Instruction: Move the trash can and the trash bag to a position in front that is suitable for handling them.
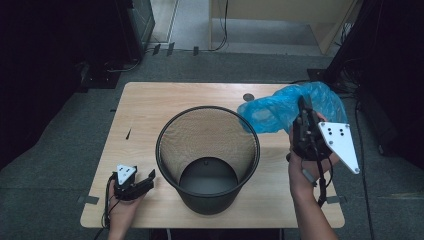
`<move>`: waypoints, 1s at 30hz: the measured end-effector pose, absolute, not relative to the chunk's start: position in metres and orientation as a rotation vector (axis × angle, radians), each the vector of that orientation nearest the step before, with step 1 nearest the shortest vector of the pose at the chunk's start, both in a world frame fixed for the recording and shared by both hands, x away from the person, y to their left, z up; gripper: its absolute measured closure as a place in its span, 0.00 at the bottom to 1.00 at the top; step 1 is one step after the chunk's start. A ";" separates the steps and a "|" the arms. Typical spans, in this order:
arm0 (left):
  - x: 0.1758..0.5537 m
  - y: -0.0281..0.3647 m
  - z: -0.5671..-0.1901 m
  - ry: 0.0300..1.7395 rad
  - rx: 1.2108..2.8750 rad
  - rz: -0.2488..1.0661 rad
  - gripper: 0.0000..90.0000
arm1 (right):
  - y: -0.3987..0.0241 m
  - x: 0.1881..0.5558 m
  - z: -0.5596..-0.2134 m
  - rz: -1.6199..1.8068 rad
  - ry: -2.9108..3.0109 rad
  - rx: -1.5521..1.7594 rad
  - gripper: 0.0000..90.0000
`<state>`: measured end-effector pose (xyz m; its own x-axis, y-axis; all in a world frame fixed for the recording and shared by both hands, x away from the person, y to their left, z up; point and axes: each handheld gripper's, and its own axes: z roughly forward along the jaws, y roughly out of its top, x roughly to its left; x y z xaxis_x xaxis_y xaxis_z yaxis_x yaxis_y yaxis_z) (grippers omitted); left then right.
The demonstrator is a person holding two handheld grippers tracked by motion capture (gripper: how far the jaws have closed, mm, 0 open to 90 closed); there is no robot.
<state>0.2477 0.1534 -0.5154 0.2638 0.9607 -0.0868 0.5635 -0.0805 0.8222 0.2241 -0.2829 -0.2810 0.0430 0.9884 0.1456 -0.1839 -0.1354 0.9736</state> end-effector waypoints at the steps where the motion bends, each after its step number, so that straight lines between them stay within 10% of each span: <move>1: 0.248 0.153 -0.515 1.398 1.752 0.640 0.33 | -0.280 0.225 -0.277 1.357 0.955 1.191 1.00; 23: 0.248 0.153 -0.516 1.398 1.758 0.639 0.33 | -0.218 0.149 -0.241 1.755 1.212 0.756 0.95; 30: 0.247 0.153 -0.515 1.399 1.751 0.642 0.33 | -0.230 0.128 -0.266 1.725 1.399 0.597 0.50</move>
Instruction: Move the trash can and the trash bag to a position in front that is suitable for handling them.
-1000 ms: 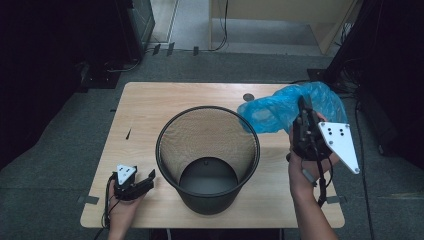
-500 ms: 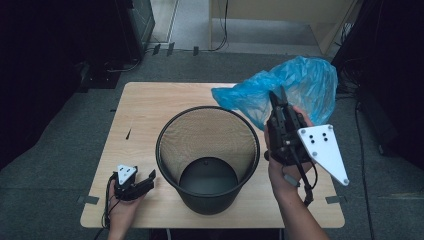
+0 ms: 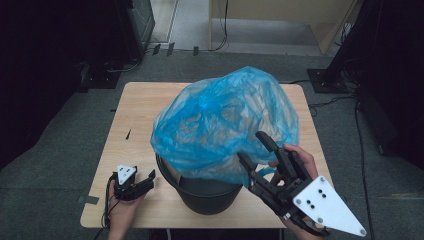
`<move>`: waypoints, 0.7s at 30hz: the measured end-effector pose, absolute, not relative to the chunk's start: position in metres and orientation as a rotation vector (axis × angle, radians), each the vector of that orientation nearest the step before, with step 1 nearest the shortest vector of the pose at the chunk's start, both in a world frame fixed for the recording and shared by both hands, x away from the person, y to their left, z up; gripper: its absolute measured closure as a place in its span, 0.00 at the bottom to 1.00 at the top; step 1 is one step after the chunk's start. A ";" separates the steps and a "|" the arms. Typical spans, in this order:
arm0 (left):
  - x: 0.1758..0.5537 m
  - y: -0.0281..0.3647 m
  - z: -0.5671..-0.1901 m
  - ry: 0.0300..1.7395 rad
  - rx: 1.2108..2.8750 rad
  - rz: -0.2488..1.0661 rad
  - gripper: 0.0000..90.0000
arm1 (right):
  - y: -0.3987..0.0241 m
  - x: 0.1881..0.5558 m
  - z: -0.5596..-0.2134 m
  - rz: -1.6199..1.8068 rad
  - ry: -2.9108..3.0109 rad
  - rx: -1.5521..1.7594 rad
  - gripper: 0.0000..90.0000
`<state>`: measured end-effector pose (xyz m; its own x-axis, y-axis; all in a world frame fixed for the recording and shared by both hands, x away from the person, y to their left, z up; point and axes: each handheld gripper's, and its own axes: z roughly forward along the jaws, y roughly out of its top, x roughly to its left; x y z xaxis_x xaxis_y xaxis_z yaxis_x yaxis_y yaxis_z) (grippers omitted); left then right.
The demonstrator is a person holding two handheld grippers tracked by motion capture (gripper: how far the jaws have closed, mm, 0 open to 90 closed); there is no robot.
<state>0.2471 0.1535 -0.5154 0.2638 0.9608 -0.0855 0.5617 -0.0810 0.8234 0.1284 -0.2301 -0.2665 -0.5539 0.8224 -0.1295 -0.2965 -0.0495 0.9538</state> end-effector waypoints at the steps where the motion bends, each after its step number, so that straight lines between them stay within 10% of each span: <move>1: 0.247 0.153 -0.515 1.399 1.751 0.642 0.33 | -0.234 0.126 -0.269 1.728 1.418 0.598 0.44; 21: 0.243 0.156 -0.515 1.374 1.712 0.661 0.33 | -0.224 0.145 -0.301 1.740 1.652 0.632 0.33</move>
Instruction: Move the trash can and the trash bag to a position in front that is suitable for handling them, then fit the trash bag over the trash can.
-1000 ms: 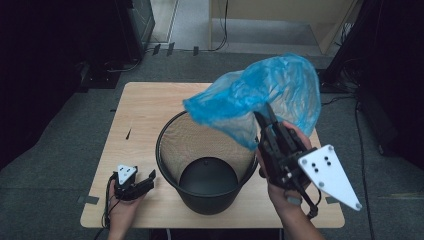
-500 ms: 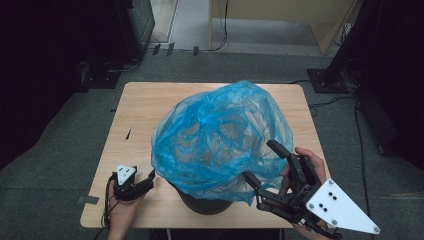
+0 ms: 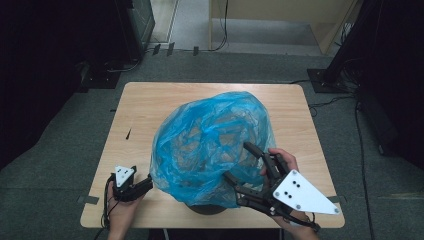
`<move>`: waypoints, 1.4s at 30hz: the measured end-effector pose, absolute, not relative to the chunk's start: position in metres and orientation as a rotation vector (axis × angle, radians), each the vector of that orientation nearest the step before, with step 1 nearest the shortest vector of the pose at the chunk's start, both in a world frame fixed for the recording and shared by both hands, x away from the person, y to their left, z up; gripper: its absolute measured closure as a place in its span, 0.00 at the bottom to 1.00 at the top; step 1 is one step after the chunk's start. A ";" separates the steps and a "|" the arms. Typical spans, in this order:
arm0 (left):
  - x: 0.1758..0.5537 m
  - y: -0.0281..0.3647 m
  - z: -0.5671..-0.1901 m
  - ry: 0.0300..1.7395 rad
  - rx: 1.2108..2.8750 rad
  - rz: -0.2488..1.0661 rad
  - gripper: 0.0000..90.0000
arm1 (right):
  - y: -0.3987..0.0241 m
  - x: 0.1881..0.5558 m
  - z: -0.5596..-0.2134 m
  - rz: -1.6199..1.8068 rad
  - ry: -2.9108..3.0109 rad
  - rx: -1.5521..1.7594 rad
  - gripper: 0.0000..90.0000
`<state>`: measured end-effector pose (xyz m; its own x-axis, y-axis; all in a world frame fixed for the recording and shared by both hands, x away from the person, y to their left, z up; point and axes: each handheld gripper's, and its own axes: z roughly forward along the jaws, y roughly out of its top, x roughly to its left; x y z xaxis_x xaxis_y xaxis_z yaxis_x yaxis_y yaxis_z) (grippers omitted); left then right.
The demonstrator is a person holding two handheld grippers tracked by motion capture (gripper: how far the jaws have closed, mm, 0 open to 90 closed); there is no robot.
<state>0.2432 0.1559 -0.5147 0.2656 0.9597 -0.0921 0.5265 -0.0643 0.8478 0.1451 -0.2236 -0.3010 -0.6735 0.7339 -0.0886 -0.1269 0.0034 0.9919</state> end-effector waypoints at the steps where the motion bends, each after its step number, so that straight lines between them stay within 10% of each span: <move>1: 0.243 0.156 -0.515 1.368 1.705 0.662 0.33 | -0.220 0.145 -0.302 1.742 1.661 0.629 0.33; 13: 0.234 0.165 -0.504 1.312 1.584 0.757 0.33 | -0.225 0.138 -0.309 1.724 1.667 0.632 0.33; 26: 0.190 0.155 -0.373 1.063 1.206 0.794 0.33 | -0.241 0.128 -0.302 1.712 1.608 0.636 0.33; 42: 0.184 0.104 -0.304 0.964 1.222 0.747 0.33 | -0.233 0.131 -0.316 1.680 1.639 0.621 0.33</move>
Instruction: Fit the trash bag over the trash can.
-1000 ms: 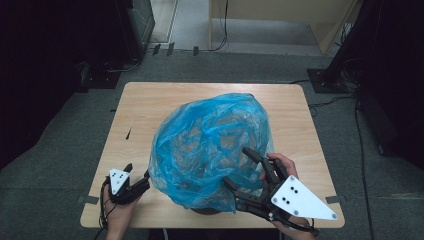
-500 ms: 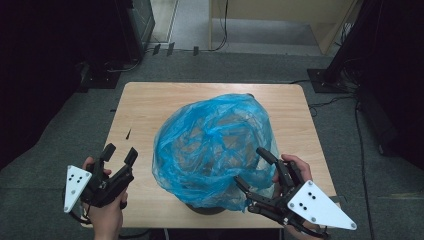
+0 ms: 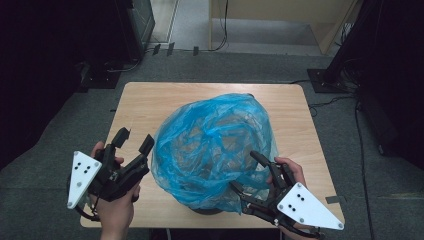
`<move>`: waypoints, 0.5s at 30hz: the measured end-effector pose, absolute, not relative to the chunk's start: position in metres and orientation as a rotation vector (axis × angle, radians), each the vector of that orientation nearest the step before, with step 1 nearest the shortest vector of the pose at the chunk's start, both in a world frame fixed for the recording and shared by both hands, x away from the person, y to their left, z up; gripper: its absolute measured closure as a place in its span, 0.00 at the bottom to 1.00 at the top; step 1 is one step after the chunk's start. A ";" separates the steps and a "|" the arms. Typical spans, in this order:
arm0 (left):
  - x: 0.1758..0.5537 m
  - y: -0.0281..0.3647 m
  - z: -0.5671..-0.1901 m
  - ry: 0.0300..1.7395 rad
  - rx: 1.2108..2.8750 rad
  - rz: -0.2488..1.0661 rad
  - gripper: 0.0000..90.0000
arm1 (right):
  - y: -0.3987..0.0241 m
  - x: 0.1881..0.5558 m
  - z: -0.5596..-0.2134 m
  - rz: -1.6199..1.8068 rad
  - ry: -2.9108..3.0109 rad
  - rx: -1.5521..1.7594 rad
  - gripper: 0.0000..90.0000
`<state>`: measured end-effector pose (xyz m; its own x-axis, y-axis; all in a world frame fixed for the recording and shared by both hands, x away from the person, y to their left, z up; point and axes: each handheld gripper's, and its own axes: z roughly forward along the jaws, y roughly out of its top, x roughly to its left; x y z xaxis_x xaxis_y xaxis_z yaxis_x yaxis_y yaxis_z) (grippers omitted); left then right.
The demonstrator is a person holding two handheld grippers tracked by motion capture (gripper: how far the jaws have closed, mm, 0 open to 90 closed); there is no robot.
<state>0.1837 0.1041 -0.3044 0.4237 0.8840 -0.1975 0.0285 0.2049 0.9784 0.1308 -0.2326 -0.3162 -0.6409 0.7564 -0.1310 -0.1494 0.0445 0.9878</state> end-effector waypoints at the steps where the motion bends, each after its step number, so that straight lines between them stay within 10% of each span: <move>1: 0.185 0.102 -0.305 0.967 1.231 0.741 0.33 | -0.233 0.131 -0.317 1.673 1.641 0.618 0.33; 9: 0.189 0.089 -0.322 0.987 1.255 0.757 0.59 | -0.232 0.132 -0.322 1.677 1.642 0.626 0.33; 15: 0.193 0.091 -0.338 0.980 1.237 0.710 1.00 | -0.234 0.130 -0.322 1.686 1.635 0.616 0.33</move>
